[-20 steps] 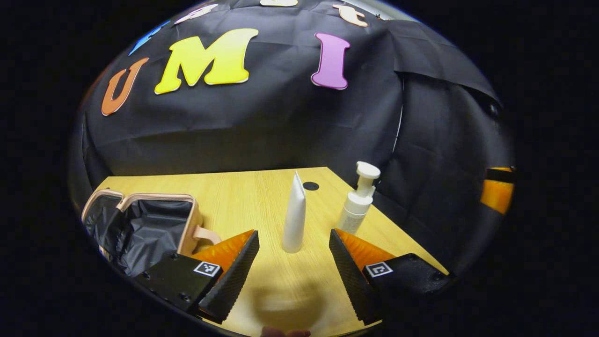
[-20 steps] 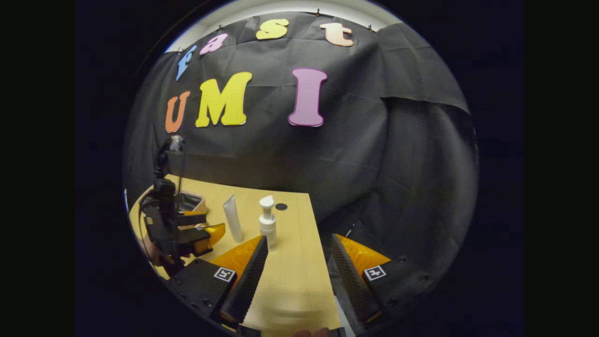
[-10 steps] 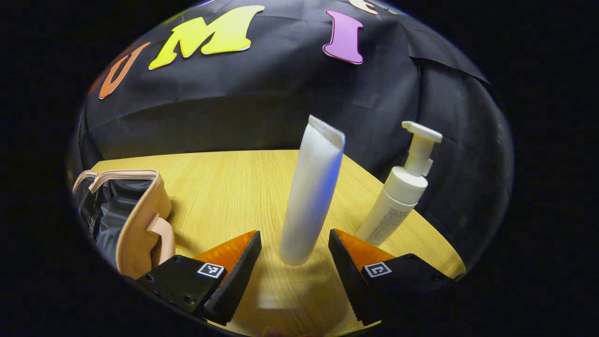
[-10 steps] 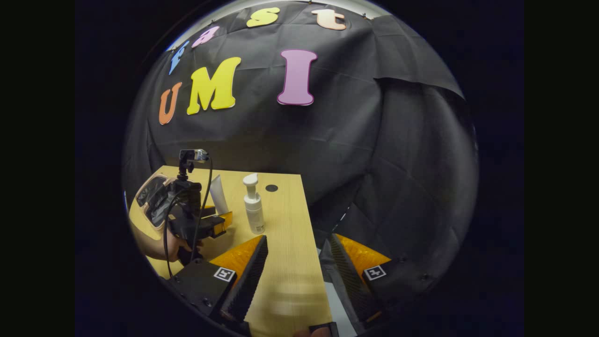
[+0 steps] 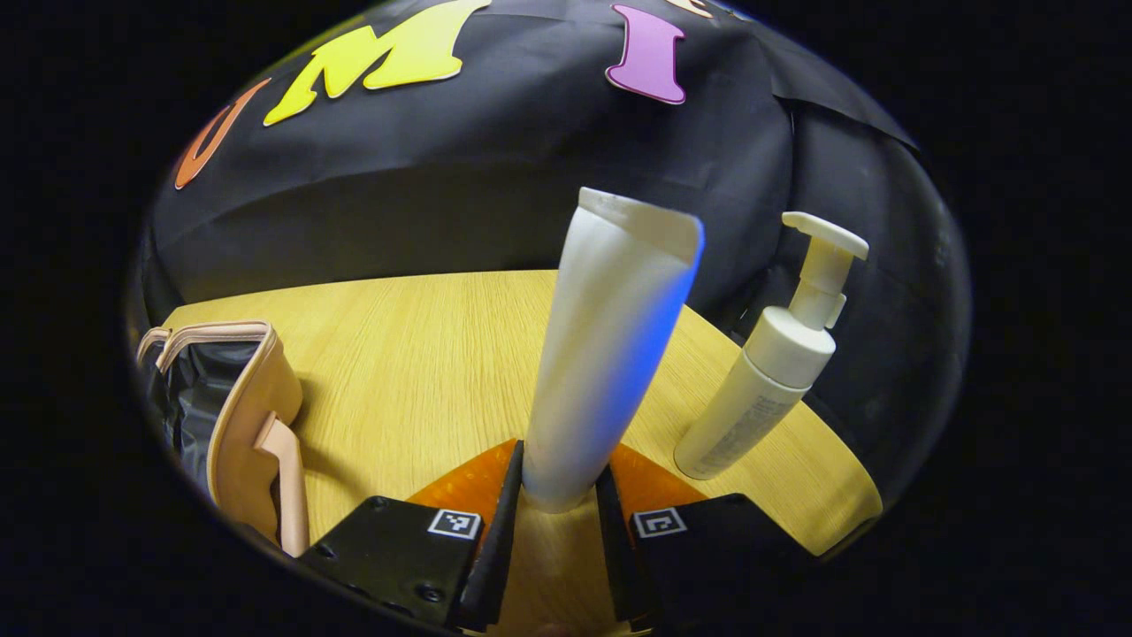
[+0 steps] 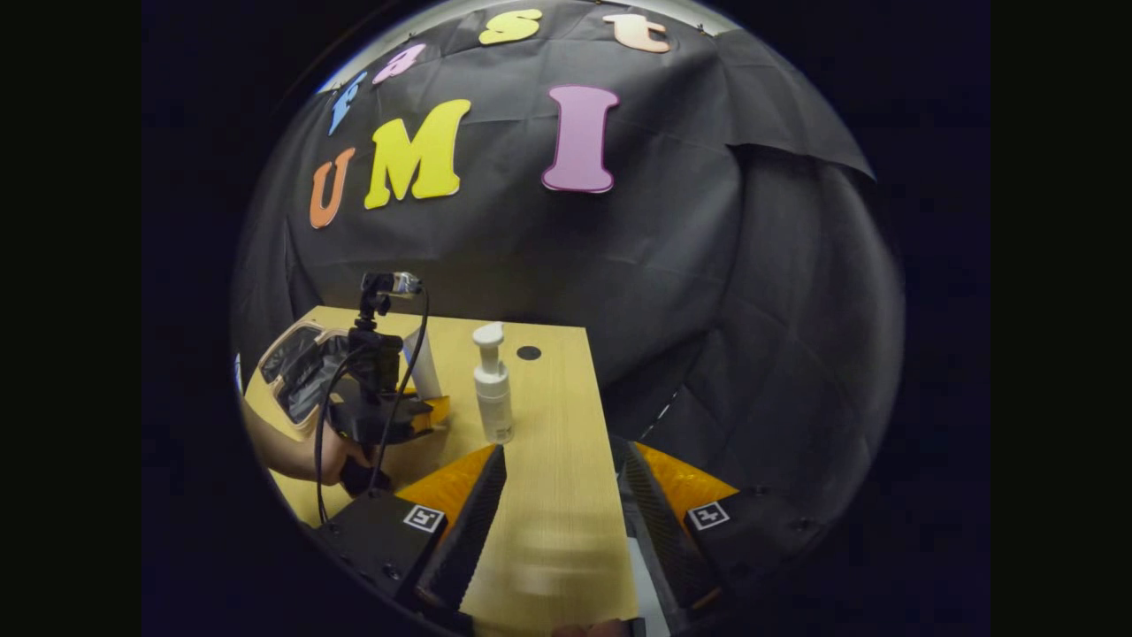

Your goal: First open the suitcase, pack the skin care products into it, and then close the suitcase.

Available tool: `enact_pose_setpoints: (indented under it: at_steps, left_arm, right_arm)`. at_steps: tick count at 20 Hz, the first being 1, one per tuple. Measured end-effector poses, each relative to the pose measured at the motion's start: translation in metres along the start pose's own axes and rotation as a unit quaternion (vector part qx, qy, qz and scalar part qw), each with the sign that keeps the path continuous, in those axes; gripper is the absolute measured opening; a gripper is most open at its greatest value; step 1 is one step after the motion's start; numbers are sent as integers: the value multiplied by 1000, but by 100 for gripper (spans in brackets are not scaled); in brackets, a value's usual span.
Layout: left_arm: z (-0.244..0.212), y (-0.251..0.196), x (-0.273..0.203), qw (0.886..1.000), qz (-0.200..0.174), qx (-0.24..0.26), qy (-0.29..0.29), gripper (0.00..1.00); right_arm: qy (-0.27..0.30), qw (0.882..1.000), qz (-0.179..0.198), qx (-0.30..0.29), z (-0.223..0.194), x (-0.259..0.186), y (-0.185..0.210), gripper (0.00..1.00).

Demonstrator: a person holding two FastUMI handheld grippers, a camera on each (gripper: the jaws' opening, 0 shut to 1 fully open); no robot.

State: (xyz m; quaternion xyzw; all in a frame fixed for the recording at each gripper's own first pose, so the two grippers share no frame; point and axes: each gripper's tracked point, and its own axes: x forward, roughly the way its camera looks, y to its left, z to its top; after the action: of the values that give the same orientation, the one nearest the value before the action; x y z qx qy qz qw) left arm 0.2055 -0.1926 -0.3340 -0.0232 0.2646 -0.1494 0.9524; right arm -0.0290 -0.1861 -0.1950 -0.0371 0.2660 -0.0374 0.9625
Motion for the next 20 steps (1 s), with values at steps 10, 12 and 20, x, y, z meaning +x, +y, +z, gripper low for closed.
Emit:
enact_pose_setpoints:
  at_steps: [10,12,20]
  left_arm:
    - [31,3,-122,1000,-17,-14,-17,44]
    - [33,11,-154,1000,-7,-7,-16,44]
    - [32,81,-249,996,69,-49,-2,44]
  right_arm:
    - [6,997,68,22,-13,92,55,82]
    - [12,996,80,36,-14,115,69,82]
    - [45,994,91,28,-24,184,93,81]
